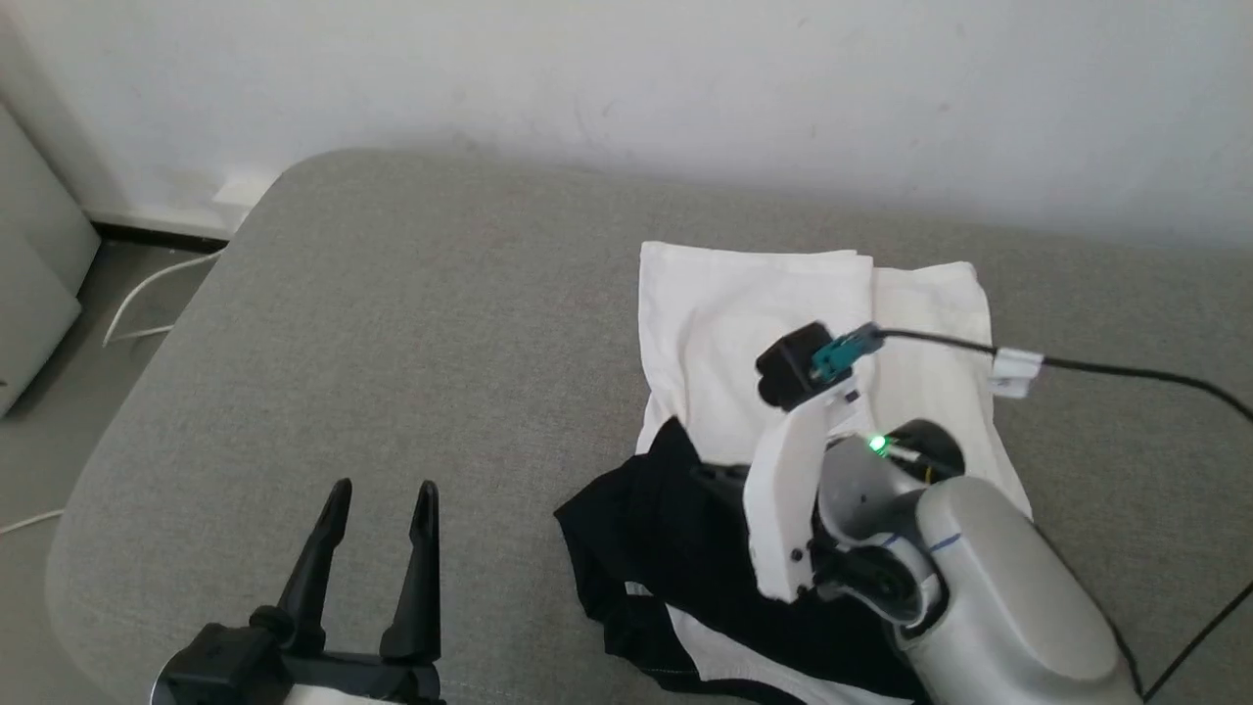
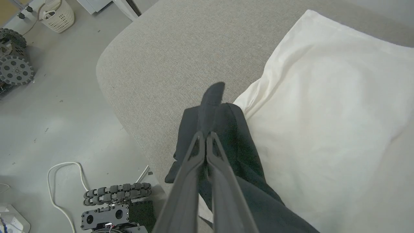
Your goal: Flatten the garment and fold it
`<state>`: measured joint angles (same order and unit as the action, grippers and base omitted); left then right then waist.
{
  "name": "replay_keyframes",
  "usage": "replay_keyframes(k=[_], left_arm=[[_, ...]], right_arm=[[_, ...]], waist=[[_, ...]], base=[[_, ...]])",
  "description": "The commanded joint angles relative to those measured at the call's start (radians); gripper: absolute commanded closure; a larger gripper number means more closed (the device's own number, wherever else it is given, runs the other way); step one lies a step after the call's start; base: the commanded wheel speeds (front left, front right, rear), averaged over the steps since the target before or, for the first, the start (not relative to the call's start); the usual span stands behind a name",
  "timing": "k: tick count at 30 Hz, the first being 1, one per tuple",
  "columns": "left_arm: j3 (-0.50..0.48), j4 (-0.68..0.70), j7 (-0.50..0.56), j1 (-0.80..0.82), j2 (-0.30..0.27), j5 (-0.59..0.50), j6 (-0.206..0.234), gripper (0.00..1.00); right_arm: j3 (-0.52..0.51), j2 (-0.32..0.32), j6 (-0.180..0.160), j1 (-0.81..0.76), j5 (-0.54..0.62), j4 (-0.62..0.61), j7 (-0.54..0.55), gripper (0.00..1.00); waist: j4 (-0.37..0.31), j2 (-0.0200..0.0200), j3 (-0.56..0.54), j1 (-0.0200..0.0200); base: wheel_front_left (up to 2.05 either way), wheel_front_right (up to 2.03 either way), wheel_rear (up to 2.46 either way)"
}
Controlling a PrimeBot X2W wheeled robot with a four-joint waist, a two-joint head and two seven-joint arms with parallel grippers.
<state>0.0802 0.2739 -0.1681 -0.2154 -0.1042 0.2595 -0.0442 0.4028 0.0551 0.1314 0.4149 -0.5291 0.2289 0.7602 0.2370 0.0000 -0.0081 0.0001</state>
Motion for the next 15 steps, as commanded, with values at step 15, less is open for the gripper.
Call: replay_keyframes(k=[15], left_arm=[[0.020,-0.034,-0.022,0.043,0.003,0.015,-0.001,0.00]], right_arm=[[0.161,-0.005,-0.001,0.074,-0.084,0.451,-0.228,1.00]], waist=[[0.050,0.0000,0.036,-0.0001]], base=[[0.00,0.00,0.00]])
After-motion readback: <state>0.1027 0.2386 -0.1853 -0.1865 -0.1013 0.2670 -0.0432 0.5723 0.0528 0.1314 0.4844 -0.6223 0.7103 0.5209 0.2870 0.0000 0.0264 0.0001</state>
